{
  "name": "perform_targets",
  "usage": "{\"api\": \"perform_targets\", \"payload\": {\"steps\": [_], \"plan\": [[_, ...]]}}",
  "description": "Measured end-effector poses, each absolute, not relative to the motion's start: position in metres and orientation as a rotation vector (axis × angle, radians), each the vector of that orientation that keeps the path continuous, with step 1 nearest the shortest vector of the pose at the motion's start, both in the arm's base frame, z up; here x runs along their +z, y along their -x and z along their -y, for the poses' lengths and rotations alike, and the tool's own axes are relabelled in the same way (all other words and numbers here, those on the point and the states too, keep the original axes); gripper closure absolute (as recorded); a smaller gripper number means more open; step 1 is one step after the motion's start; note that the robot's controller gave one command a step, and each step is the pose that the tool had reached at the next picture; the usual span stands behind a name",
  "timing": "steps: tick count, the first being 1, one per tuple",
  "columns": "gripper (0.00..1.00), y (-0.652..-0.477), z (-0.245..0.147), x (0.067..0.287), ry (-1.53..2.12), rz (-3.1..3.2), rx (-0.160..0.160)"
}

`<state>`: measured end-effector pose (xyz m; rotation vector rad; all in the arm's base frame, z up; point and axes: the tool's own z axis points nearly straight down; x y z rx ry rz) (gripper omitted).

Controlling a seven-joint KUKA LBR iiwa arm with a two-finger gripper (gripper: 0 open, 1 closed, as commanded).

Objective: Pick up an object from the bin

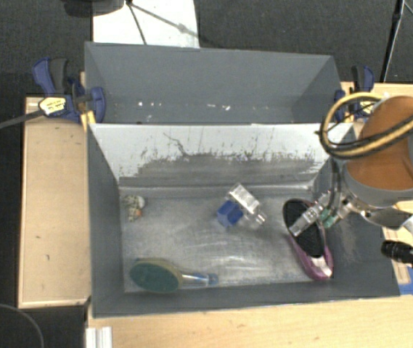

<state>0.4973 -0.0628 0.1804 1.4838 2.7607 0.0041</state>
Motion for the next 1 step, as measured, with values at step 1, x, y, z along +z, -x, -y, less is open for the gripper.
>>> {"api": "perform_targets", "payload": {"steps": [1], "plan": [[1.00,-0.4974,0.0630,0.1802,-1.475,-2.771,-0.001]]}}
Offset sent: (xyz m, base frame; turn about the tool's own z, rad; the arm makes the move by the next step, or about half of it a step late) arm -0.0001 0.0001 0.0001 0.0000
